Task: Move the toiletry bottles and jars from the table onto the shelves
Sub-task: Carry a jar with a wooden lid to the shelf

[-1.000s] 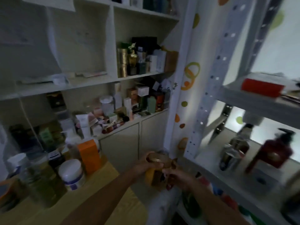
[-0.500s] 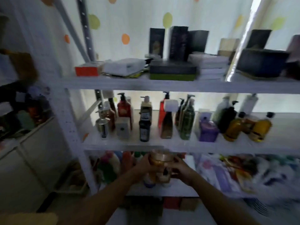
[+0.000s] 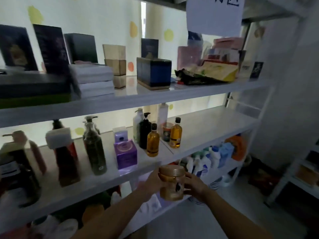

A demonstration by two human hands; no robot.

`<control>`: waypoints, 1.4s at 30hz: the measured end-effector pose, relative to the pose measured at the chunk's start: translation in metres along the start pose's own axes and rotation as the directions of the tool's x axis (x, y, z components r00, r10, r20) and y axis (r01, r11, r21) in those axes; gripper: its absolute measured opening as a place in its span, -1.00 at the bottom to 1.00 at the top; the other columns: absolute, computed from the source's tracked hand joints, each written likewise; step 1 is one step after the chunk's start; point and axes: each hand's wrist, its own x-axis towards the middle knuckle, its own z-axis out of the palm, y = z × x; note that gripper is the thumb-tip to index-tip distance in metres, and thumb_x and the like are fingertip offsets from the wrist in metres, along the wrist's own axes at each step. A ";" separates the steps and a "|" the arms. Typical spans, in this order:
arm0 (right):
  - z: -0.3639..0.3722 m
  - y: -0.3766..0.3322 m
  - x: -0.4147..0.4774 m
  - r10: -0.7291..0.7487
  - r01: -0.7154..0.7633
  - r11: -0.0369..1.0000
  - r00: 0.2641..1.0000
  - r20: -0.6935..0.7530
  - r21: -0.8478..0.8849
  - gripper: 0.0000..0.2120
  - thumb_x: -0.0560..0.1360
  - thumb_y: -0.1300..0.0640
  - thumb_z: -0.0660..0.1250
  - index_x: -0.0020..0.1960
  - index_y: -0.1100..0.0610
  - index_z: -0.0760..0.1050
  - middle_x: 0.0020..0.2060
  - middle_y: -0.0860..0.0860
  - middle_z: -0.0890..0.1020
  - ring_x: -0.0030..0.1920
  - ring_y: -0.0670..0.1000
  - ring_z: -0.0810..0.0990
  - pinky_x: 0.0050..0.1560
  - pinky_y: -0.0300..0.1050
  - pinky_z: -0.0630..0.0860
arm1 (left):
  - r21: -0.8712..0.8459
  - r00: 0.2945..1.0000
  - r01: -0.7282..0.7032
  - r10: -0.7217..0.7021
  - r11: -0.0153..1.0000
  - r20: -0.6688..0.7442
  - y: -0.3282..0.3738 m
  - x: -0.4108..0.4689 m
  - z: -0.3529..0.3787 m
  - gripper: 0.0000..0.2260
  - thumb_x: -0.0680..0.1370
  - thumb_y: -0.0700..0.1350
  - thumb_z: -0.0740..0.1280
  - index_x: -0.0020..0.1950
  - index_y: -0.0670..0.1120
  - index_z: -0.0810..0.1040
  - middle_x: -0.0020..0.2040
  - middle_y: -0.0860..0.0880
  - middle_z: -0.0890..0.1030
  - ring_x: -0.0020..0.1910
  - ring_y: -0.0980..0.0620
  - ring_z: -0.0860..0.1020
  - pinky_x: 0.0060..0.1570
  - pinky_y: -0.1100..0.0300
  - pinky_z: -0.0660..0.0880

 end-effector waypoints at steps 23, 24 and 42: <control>-0.265 -0.063 0.160 -0.074 0.077 0.995 0.996 0.051 -0.066 -0.56 0.34 0.21 0.50 0.20 0.09 0.51 0.08 0.07 0.64 0.08 0.07 0.60 -0.10 -0.14 0.58 | 0.147 0.994 -0.097 0.102 0.984 -0.027 0.063 0.256 0.146 -0.11 0.04 0.16 0.61 0.29 -0.01 0.39 0.20 0.04 0.56 0.19 0.09 0.53 0.22 0.02 0.49; -0.274 -0.069 0.169 -0.094 0.100 0.991 0.993 0.076 -0.090 -0.49 0.29 0.17 0.53 0.22 0.12 0.50 0.10 0.08 0.64 0.09 0.08 0.61 -0.10 -0.16 0.59 | 0.155 0.993 -0.094 0.105 0.984 -0.063 0.070 0.261 0.149 -0.11 0.05 0.15 0.60 0.30 -0.01 0.36 0.21 0.05 0.54 0.20 0.09 0.51 0.22 0.05 0.49; -0.293 -0.105 0.312 -0.188 0.312 0.837 0.935 0.299 -0.449 -0.32 0.28 0.29 0.54 0.34 0.19 0.39 0.23 0.10 0.53 0.22 0.07 0.48 0.09 -0.27 0.45 | 0.041 0.828 -0.032 0.050 0.999 -0.559 0.073 0.331 0.162 -0.38 0.39 -0.02 0.48 0.38 -0.04 0.32 0.29 0.01 0.47 0.31 0.04 0.42 0.28 0.17 0.36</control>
